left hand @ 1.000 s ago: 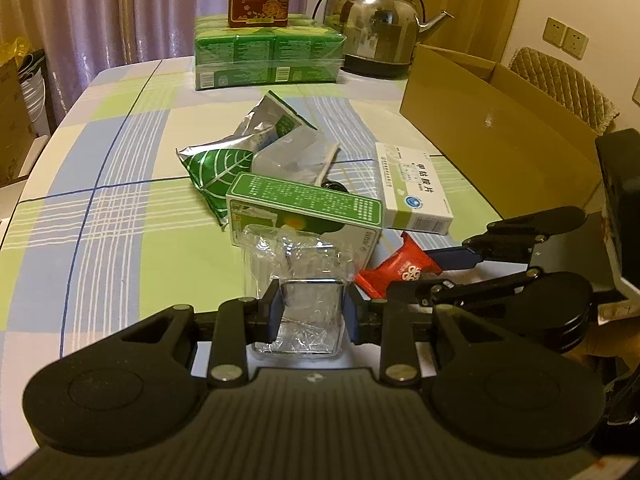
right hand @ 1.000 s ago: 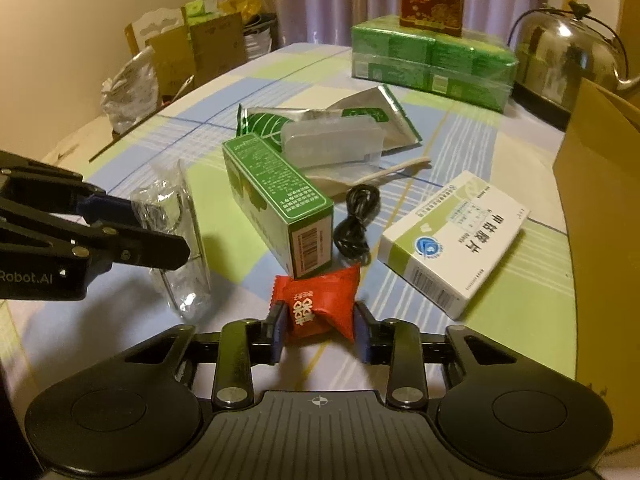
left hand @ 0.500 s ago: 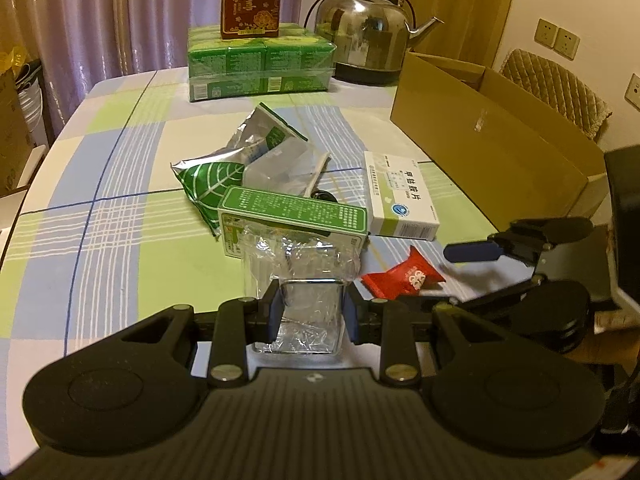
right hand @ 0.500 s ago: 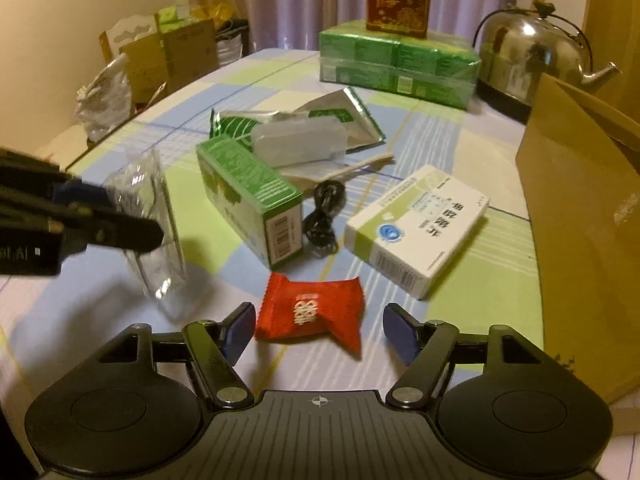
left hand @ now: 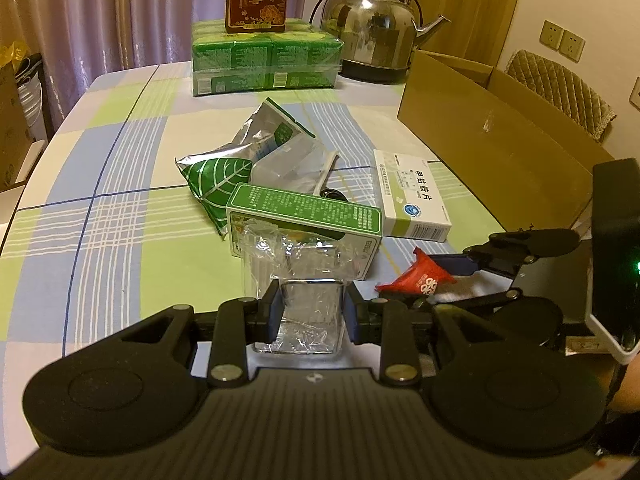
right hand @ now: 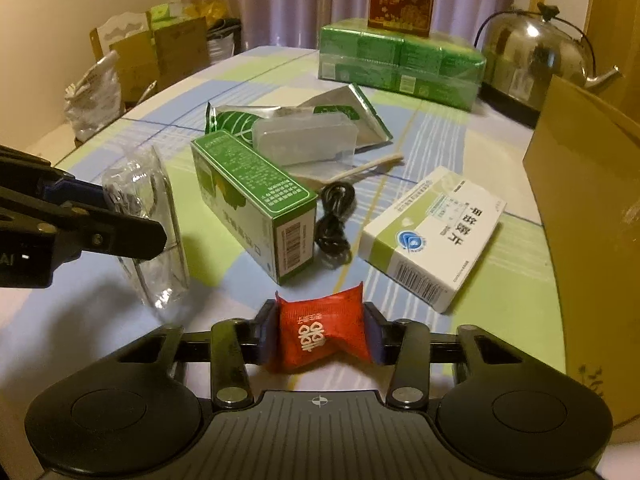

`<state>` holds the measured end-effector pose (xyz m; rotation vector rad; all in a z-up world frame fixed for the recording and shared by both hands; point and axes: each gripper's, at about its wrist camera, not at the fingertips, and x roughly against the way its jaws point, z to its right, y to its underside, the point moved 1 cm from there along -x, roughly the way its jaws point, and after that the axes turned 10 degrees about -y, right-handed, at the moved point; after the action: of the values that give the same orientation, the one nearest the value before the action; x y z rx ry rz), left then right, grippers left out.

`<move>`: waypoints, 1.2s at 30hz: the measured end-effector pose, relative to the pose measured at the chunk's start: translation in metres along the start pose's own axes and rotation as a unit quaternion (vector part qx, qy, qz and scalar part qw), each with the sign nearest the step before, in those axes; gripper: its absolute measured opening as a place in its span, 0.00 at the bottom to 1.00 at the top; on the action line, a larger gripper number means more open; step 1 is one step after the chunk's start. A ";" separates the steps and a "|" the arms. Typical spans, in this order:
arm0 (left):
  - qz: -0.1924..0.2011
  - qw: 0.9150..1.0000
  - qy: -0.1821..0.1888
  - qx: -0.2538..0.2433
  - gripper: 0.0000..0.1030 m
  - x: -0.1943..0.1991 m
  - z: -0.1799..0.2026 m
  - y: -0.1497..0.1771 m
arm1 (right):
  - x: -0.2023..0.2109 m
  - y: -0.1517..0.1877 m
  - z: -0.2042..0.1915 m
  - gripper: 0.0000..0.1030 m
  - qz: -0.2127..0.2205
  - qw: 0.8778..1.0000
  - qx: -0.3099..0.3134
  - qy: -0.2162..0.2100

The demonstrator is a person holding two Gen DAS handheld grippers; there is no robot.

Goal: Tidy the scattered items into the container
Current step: 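Grasp the red candy packet with the right gripper while the left gripper holds the package, then carry the clear package and red candy packet in both grippers over the cardboard box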

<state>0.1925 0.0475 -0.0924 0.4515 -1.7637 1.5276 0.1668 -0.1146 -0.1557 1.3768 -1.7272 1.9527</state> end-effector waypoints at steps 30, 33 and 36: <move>0.021 0.998 0.035 -0.054 0.25 0.053 0.067 -0.006 | 0.134 0.013 0.037 0.37 0.067 0.994 -0.082 0.035; 0.022 0.997 0.040 -0.061 0.25 0.061 0.078 -0.005 | 0.151 0.019 0.039 0.37 0.073 0.992 -0.091 0.041; 0.025 0.996 0.047 -0.065 0.25 0.069 0.089 -0.004 | 0.165 0.026 0.041 0.37 0.078 0.991 -0.101 0.046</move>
<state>0.1226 -0.0240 -0.0406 0.2691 -1.8000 1.4329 0.0794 -0.2258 -0.0586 1.0971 -1.9772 1.8242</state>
